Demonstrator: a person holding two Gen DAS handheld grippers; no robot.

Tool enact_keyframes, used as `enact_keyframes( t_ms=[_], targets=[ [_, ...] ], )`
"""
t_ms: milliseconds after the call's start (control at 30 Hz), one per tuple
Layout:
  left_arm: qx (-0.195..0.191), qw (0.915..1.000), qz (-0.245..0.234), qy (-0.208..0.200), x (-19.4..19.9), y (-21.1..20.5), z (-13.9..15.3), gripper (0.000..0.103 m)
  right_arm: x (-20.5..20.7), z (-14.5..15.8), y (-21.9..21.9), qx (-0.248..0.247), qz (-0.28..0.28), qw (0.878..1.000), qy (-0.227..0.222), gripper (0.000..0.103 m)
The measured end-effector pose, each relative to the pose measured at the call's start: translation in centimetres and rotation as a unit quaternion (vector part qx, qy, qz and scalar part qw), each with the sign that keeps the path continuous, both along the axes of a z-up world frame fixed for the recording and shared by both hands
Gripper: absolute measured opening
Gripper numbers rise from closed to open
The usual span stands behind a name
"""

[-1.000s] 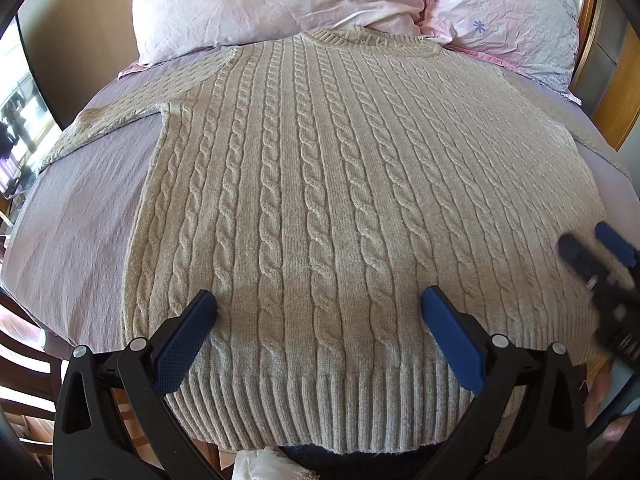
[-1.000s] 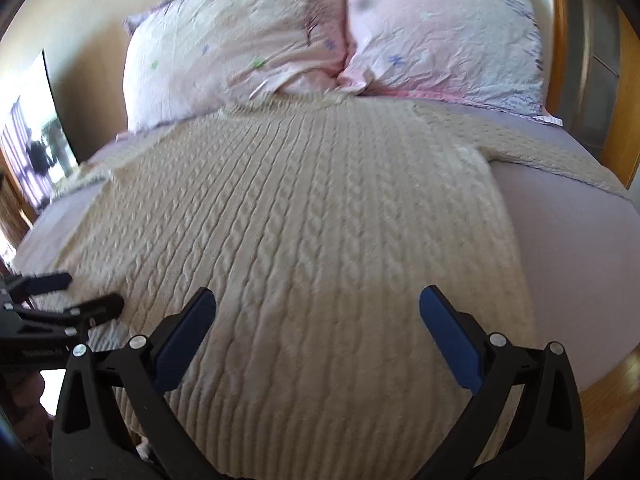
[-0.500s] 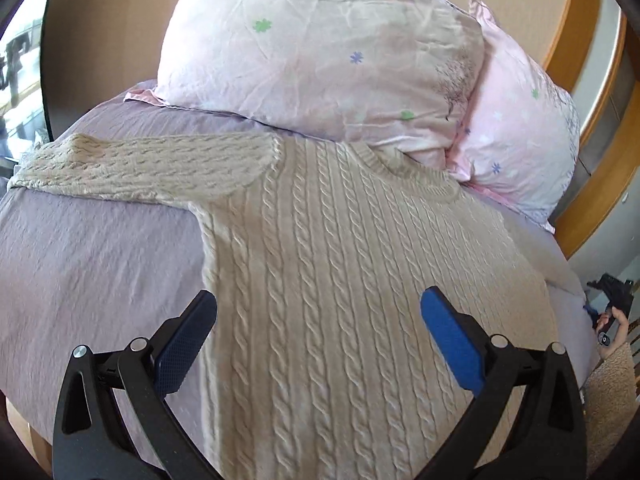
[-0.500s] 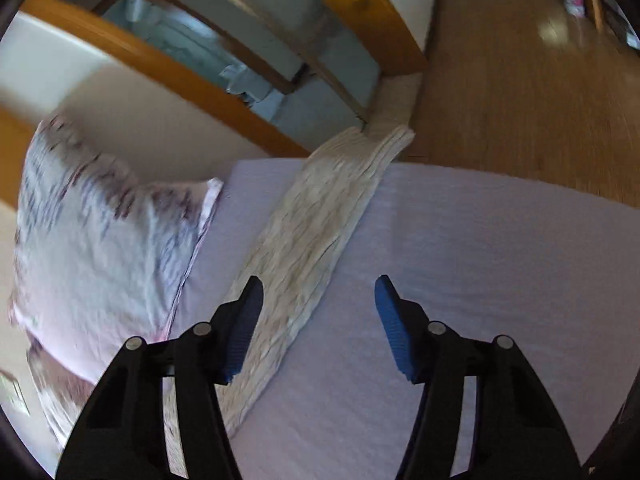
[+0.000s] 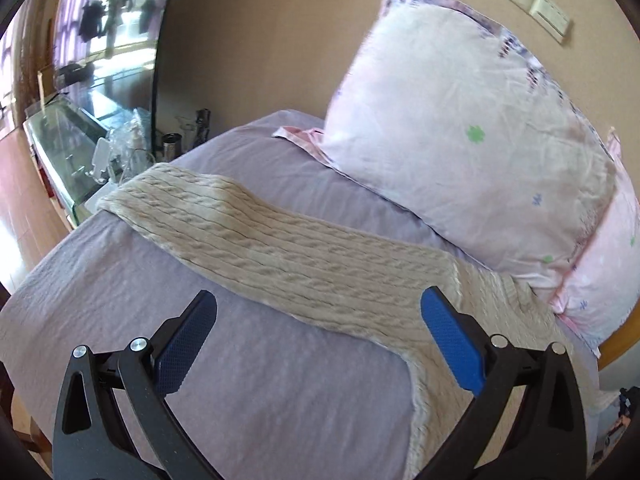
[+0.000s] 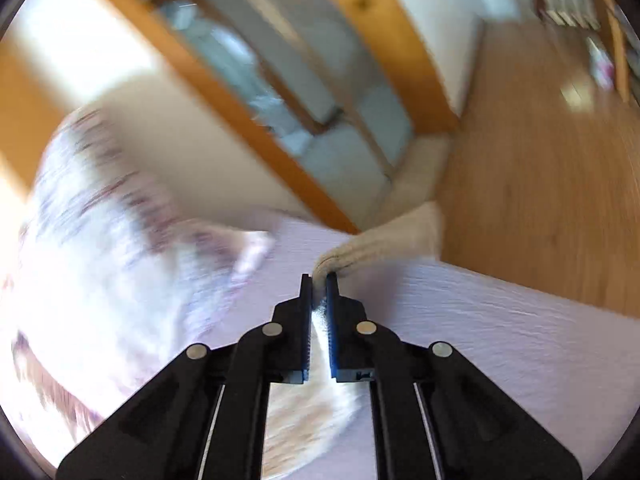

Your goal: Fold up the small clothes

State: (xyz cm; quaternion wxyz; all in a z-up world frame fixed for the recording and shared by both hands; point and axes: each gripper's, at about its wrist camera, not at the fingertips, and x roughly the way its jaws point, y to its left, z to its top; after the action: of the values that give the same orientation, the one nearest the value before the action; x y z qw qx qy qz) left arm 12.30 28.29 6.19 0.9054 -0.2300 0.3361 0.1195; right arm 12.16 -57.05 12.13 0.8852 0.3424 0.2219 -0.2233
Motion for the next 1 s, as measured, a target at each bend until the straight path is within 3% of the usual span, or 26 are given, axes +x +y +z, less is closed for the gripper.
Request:
enact_keyframes(
  t_ms=[67,167,267,333,367,400,433,467,500,567,700,800,867,933,1000],
  targets=[
    [-0.024,0.9993,0.026,-0.007,0.3,2.4,-0.3,0.102,1.9,3.6,7.1,-0.051,0.088,0.994,-0.034,0.006],
    [-0.071,0.9954,0.064,-0.012,0.7,5.3,-1.1,0.102,4.7,6.3,19.8,-0.1,0.235,0.965,-0.068,0.006],
    [-0.1,0.9907,0.093,0.0,1.0,7.2,-2.2,0.102,7.7,4.5,32.5,-0.099,0.383,0.917,-0.049,0.007],
    [-0.128,0.9863,0.104,0.0,1.1,7.9,-2.9,0.099,9.6,1.2,40.1,-0.073,0.482,0.873,0.015,0.014],
    [-0.138,0.9847,0.106,-0.001,1.1,8.1,-3.2,0.093,9.8,-0.3,42.8,-0.052,0.522,0.85,0.044,0.018],
    [-0.144,0.9836,0.108,-0.001,1.2,8.3,-3.5,0.09,9.9,-1.4,44.3,-0.037,0.546,0.835,0.062,0.022],
    [-0.149,0.9827,0.111,0.002,1.3,8.5,-3.7,0.084,9.6,-1.9,45.0,-0.03,0.555,0.829,0.063,0.024],
    [-0.155,0.9815,0.113,0.004,1.5,8.8,-4.1,0.08,9.1,-1.9,44.8,-0.033,0.55,0.833,0.054,0.034],
    [-0.163,0.9797,0.117,0.006,1.5,9.2,-4.4,0.077,8.6,-1.7,44.0,-0.044,0.535,0.842,0.041,0.054],
    [-0.189,0.9728,0.134,-0.002,1.4,10.3,-5.2,0.069,8.1,-1.0,41.2,-0.064,0.494,0.867,0.019,0.077],
    [-0.224,0.9588,0.173,-0.017,1.2,12.8,-5.9,0.051,8.9,-1.0,35.9,-0.048,0.444,0.894,0.023,0.078],
    [-0.25,0.9487,0.192,-0.016,1.6,14.6,-6.5,0.03,7.8,-0.5,32.5,-0.045,0.42,0.906,0.026,0.079],
    [-0.253,0.9449,0.208,-0.005,1.9,15.7,-6.7,0.009,6.5,0.0,30.2,-0.039,0.398,0.916,0.011,0.08],
    [-0.238,0.9481,0.211,-0.007,2.2,15.3,-5.7,0.008,5.7,0.5,28.1,-0.038,0.379,0.924,-0.001,0.083],
    [-0.177,0.968,0.177,-0.019,3.5,12.5,-2.5,0.008,5.3,1.0,26.7,-0.046,0.368,0.929,-0.004,0.084]
  ],
)
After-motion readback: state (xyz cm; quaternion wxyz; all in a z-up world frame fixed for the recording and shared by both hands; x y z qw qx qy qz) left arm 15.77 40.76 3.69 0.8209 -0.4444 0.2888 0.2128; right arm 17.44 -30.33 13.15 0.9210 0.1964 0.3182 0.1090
